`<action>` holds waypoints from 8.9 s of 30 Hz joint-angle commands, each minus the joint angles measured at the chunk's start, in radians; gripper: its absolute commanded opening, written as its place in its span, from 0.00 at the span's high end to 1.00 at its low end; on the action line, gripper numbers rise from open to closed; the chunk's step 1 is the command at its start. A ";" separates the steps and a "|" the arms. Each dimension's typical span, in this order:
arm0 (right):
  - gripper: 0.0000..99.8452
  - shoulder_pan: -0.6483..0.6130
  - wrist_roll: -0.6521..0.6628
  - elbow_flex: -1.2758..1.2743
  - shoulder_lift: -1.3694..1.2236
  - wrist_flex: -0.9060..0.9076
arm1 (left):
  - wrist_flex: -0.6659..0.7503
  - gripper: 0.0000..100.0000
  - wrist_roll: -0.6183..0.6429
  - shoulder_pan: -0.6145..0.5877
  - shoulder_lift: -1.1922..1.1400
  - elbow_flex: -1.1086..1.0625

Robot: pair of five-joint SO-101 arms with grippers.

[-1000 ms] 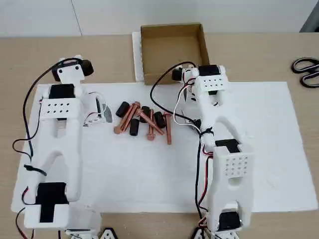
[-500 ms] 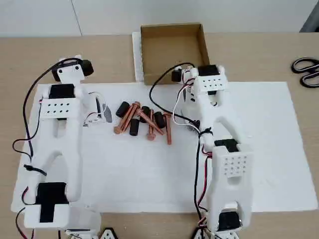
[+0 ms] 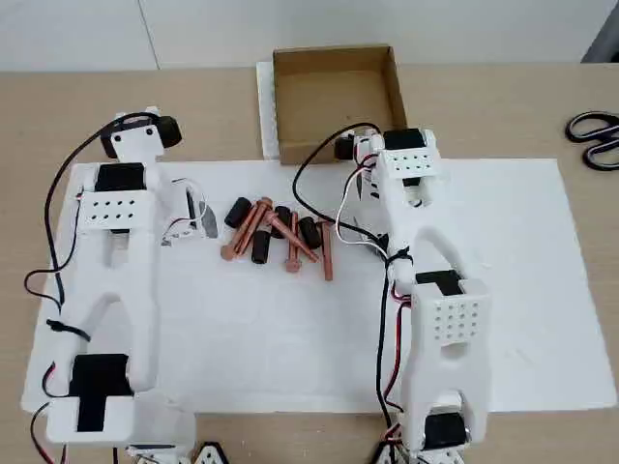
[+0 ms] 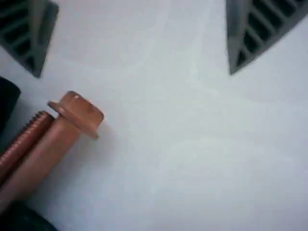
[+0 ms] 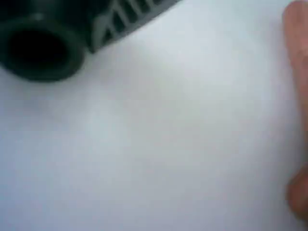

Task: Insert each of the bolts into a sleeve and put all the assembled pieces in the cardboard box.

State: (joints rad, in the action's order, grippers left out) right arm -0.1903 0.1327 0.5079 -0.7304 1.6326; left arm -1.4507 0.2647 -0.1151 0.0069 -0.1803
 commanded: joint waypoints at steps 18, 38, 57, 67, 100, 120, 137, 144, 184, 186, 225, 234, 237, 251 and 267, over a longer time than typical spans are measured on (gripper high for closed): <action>1.00 0.004 0.025 0.091 0.335 0.088 | 0.011 0.76 -0.137 0.066 0.031 0.021; 1.00 0.133 0.025 0.020 0.440 0.088 | -0.302 0.76 0.107 0.342 -0.663 0.834; 1.00 0.134 0.025 0.020 0.433 0.074 | -0.302 0.76 0.404 0.434 -0.540 0.723; 1.00 0.134 0.025 0.018 0.433 0.074 | -0.302 0.76 0.431 0.427 -0.543 0.720; 1.00 0.133 0.020 0.018 0.432 0.074 | -0.259 0.80 0.638 0.381 -0.669 0.754; 1.00 0.131 0.021 0.023 0.360 0.074 | -0.219 0.99 0.562 0.431 -0.664 0.756; 1.00 0.140 0.023 0.025 0.360 0.073 | -0.305 0.99 0.163 0.425 -0.522 0.926; 1.00 0.171 0.025 0.025 0.360 0.056 | -0.302 0.99 -0.161 0.305 -0.155 0.808; 1.00 0.122 0.014 0.018 0.527 0.081 | 0.206 0.90 -0.364 0.049 -0.026 -0.282; 1.00 0.122 0.014 0.018 0.527 0.081 | 0.222 0.90 -0.362 0.051 -0.021 -0.283; 1.00 0.122 0.014 0.018 0.527 0.087 | 0.318 0.96 -0.359 0.043 -0.138 -0.263; 1.00 0.122 0.014 0.018 0.524 0.087 | 0.249 0.99 -0.359 0.049 -0.138 -0.197; 1.00 0.122 0.014 0.018 0.524 0.087 | 0.244 0.99 -0.359 0.051 -0.138 -0.182; 1.00 0.119 0.014 0.018 0.527 0.087 | -0.029 0.99 -0.359 0.051 -0.138 0.171; 0.99 0.116 -0.034 0.018 0.960 0.084 | -0.301 0.99 -0.284 0.052 -0.081 0.713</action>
State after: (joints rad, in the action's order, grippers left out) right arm -0.0752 0.1143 0.5201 0.0951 1.7123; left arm -1.7346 -0.0299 -0.0629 -0.1373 0.4442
